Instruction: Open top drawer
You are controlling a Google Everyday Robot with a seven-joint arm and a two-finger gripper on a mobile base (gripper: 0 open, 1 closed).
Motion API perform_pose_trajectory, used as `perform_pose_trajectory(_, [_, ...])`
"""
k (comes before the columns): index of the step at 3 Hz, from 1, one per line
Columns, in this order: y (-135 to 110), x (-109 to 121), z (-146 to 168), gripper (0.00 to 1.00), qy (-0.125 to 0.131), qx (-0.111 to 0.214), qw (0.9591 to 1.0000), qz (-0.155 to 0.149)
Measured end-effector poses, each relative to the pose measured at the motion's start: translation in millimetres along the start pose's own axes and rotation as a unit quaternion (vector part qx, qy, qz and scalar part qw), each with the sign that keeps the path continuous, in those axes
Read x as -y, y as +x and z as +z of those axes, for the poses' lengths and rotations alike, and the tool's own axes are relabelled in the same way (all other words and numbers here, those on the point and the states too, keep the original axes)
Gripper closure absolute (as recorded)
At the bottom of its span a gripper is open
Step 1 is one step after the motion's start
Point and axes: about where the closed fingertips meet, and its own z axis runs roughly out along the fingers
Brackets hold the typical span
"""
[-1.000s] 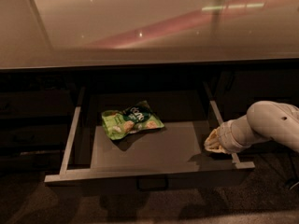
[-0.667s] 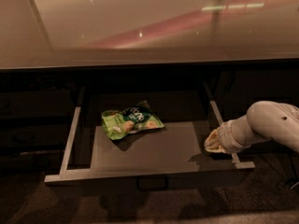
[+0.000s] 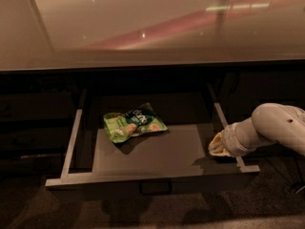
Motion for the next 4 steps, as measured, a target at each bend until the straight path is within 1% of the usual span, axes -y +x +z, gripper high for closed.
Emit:
perform_pose_trajectory(1, [0.0,0.1,0.0,0.62,0.0,0.0,1.0,0.0])
perform_pose_trajectory(2, [0.6,7.7,1.5,0.39,-0.002,0.005,1.0,-0.002])
perform_pose_trajectory(3, [-0.4,4.0,2.3,0.17,-0.002,0.009,1.0,-0.003])
perform_pose_trajectory(4, [-1.5,-14.7,12.6,0.0,-0.007,0.019,0.9998,-0.004])
